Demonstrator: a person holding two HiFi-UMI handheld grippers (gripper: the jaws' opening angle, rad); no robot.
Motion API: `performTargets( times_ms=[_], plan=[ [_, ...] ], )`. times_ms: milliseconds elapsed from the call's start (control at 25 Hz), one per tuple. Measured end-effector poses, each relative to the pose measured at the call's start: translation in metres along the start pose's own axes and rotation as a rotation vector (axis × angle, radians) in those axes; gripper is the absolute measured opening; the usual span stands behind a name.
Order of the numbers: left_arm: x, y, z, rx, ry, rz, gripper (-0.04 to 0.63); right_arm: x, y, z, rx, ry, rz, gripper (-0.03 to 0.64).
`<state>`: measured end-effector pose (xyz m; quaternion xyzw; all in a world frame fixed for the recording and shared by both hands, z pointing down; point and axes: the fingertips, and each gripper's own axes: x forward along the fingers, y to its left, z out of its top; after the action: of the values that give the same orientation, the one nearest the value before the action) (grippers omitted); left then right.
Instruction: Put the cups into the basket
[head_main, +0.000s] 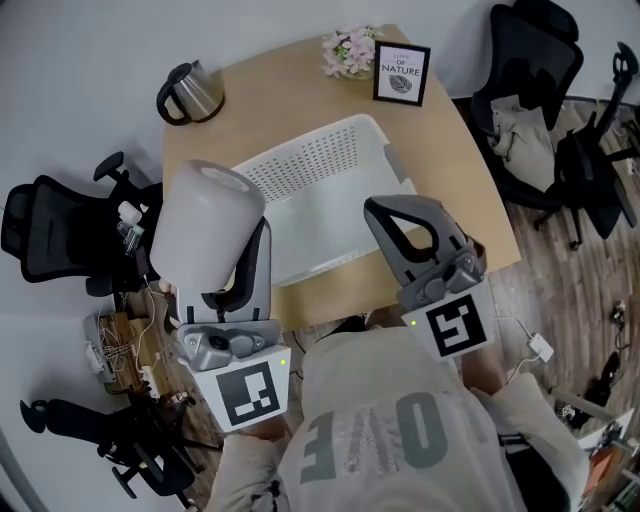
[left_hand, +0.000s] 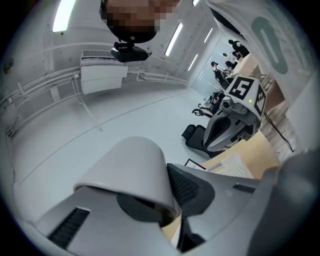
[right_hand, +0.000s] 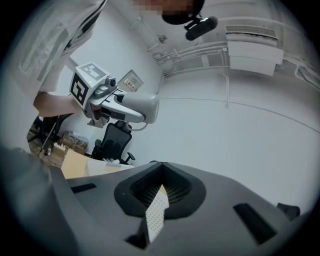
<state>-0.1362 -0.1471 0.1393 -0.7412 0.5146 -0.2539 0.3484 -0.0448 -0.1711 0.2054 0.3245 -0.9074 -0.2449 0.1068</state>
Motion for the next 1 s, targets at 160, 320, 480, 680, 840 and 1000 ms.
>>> performTargets(
  times_ms=[160,320,480,680,840,1000],
  plan=[
    [0.024,0.008,-0.001,0.061,-0.006,-0.066,0.054,0.012,-0.015,-0.003,0.062,-0.017,-0.024,-0.002],
    [0.054,-0.013,-0.015,0.181,0.015,-0.213,0.054,0.015,-0.015,-0.027,0.157,0.036,-0.056,-0.002],
    [0.078,-0.056,-0.037,0.315,0.026,-0.424,0.054,0.005,-0.016,-0.050,0.244,0.085,-0.104,-0.002],
    [0.107,-0.103,-0.066,0.468,0.055,-0.624,0.054,-0.004,-0.024,-0.071,0.286,0.140,-0.161,-0.002],
    [0.116,-0.144,-0.094,0.555,0.097,-0.786,0.054,-0.010,-0.033,-0.089,0.310,0.181,-0.203,-0.002],
    [0.107,-0.186,-0.127,0.557,0.114,-1.022,0.054,-0.013,-0.035,-0.101,0.336,0.218,-0.221,-0.002]
  ],
)
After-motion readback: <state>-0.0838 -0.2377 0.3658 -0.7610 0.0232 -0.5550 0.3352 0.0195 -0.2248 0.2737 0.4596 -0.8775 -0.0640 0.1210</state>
